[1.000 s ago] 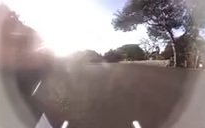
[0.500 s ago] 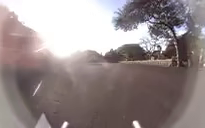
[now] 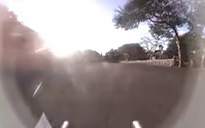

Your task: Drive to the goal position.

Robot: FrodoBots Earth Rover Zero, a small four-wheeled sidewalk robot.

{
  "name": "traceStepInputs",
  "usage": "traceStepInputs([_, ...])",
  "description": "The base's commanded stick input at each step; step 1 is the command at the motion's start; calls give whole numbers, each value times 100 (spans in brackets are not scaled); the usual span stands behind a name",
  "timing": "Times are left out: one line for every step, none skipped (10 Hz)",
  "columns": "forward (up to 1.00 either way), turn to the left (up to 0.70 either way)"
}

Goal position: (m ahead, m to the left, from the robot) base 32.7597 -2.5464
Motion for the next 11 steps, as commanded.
traceStepInputs([70, 3])
traceStepInputs([70, 3])
traceStepInputs([70, 3])
traceStepInputs([70, 3])
traceStepInputs([70, 3])
traceStepInputs([70, 3])
traceStepInputs([70, 3])
traceStepInputs([70, 3])
traceStepInputs([70, 3])
traceStepInputs([70, 3])
traceStepInputs([70, 3])
